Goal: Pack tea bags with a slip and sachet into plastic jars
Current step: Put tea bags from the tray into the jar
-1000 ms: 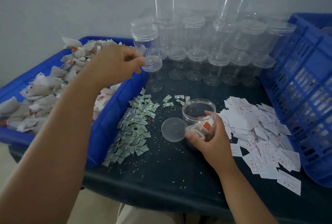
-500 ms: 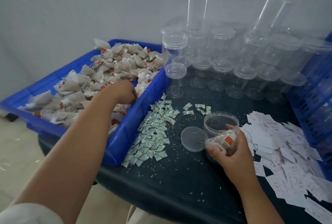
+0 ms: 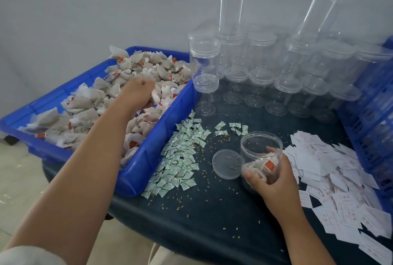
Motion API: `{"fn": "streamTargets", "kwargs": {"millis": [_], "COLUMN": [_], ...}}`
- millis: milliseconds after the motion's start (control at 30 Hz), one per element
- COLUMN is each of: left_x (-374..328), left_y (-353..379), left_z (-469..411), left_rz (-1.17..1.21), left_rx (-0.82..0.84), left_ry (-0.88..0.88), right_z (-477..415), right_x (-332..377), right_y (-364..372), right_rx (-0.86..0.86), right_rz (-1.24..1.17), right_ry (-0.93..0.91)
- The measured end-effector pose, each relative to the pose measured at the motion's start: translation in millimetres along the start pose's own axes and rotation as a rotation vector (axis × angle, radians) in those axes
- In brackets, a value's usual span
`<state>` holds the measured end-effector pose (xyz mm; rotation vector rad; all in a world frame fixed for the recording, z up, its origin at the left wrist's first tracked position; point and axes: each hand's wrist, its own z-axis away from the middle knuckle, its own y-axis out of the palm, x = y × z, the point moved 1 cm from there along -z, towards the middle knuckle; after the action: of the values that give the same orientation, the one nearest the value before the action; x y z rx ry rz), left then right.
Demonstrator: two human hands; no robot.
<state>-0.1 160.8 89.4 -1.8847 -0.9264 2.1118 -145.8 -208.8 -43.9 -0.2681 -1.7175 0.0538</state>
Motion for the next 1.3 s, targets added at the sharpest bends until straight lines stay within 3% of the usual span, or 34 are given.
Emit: {"fn": "streamTargets", "kwargs": {"millis": [67, 267, 367, 500, 700, 800, 867, 1033, 1100, 1167, 1233, 1300], "left_x": [-21, -86, -97, -96, -79, -75, -74, -57, -50, -37, -18, 2], "left_y": [-1, 39, 82, 130, 149, 143, 130, 62, 21, -12, -20, -9], "left_z": [13, 78, 110, 142, 160, 159, 148, 109, 76, 38, 18, 17], "left_rz": [0.072, 0.268, 0.125, -0.116, -0.398, -0.171, -0.087, -0.29, -0.45, -0.728, -0.914, -1.0], "left_rx": [-0.002, 0.467, 0.555, 0.553, 0.706, 0.677, 0.46, -0.118, -0.221, -0.059, 0.294, 0.555], "left_ry": [0.072, 0.303, 0.421, 0.56, 0.703, 0.606, 0.582, 0.586, 0.485, 0.252, 0.022, -0.073], "right_z": [0, 1, 1, 2, 1, 1, 1, 1, 0, 1, 1, 1], "right_x": [3, 6, 6, 7, 11, 12, 9, 6, 6, 5, 5, 4], "right_y": [1, 2, 3, 2, -4, -3, -2, -2, -3, -2, -2, -2], "right_rx": [0.004, 0.036, 0.044, 0.025, -0.043, -0.037, -0.017, 0.004, 0.01, 0.018, 0.031, 0.043], "right_rz": [0.0, -0.002, 0.014, -0.012, -0.037, -0.032, -0.035, -0.021, -0.02, -0.015, 0.0, 0.022], "right_ry": [-0.006, -0.023, -0.032, -0.035, -0.029, -0.03, -0.037, -0.033, -0.028, -0.025, -0.01, 0.008]}}
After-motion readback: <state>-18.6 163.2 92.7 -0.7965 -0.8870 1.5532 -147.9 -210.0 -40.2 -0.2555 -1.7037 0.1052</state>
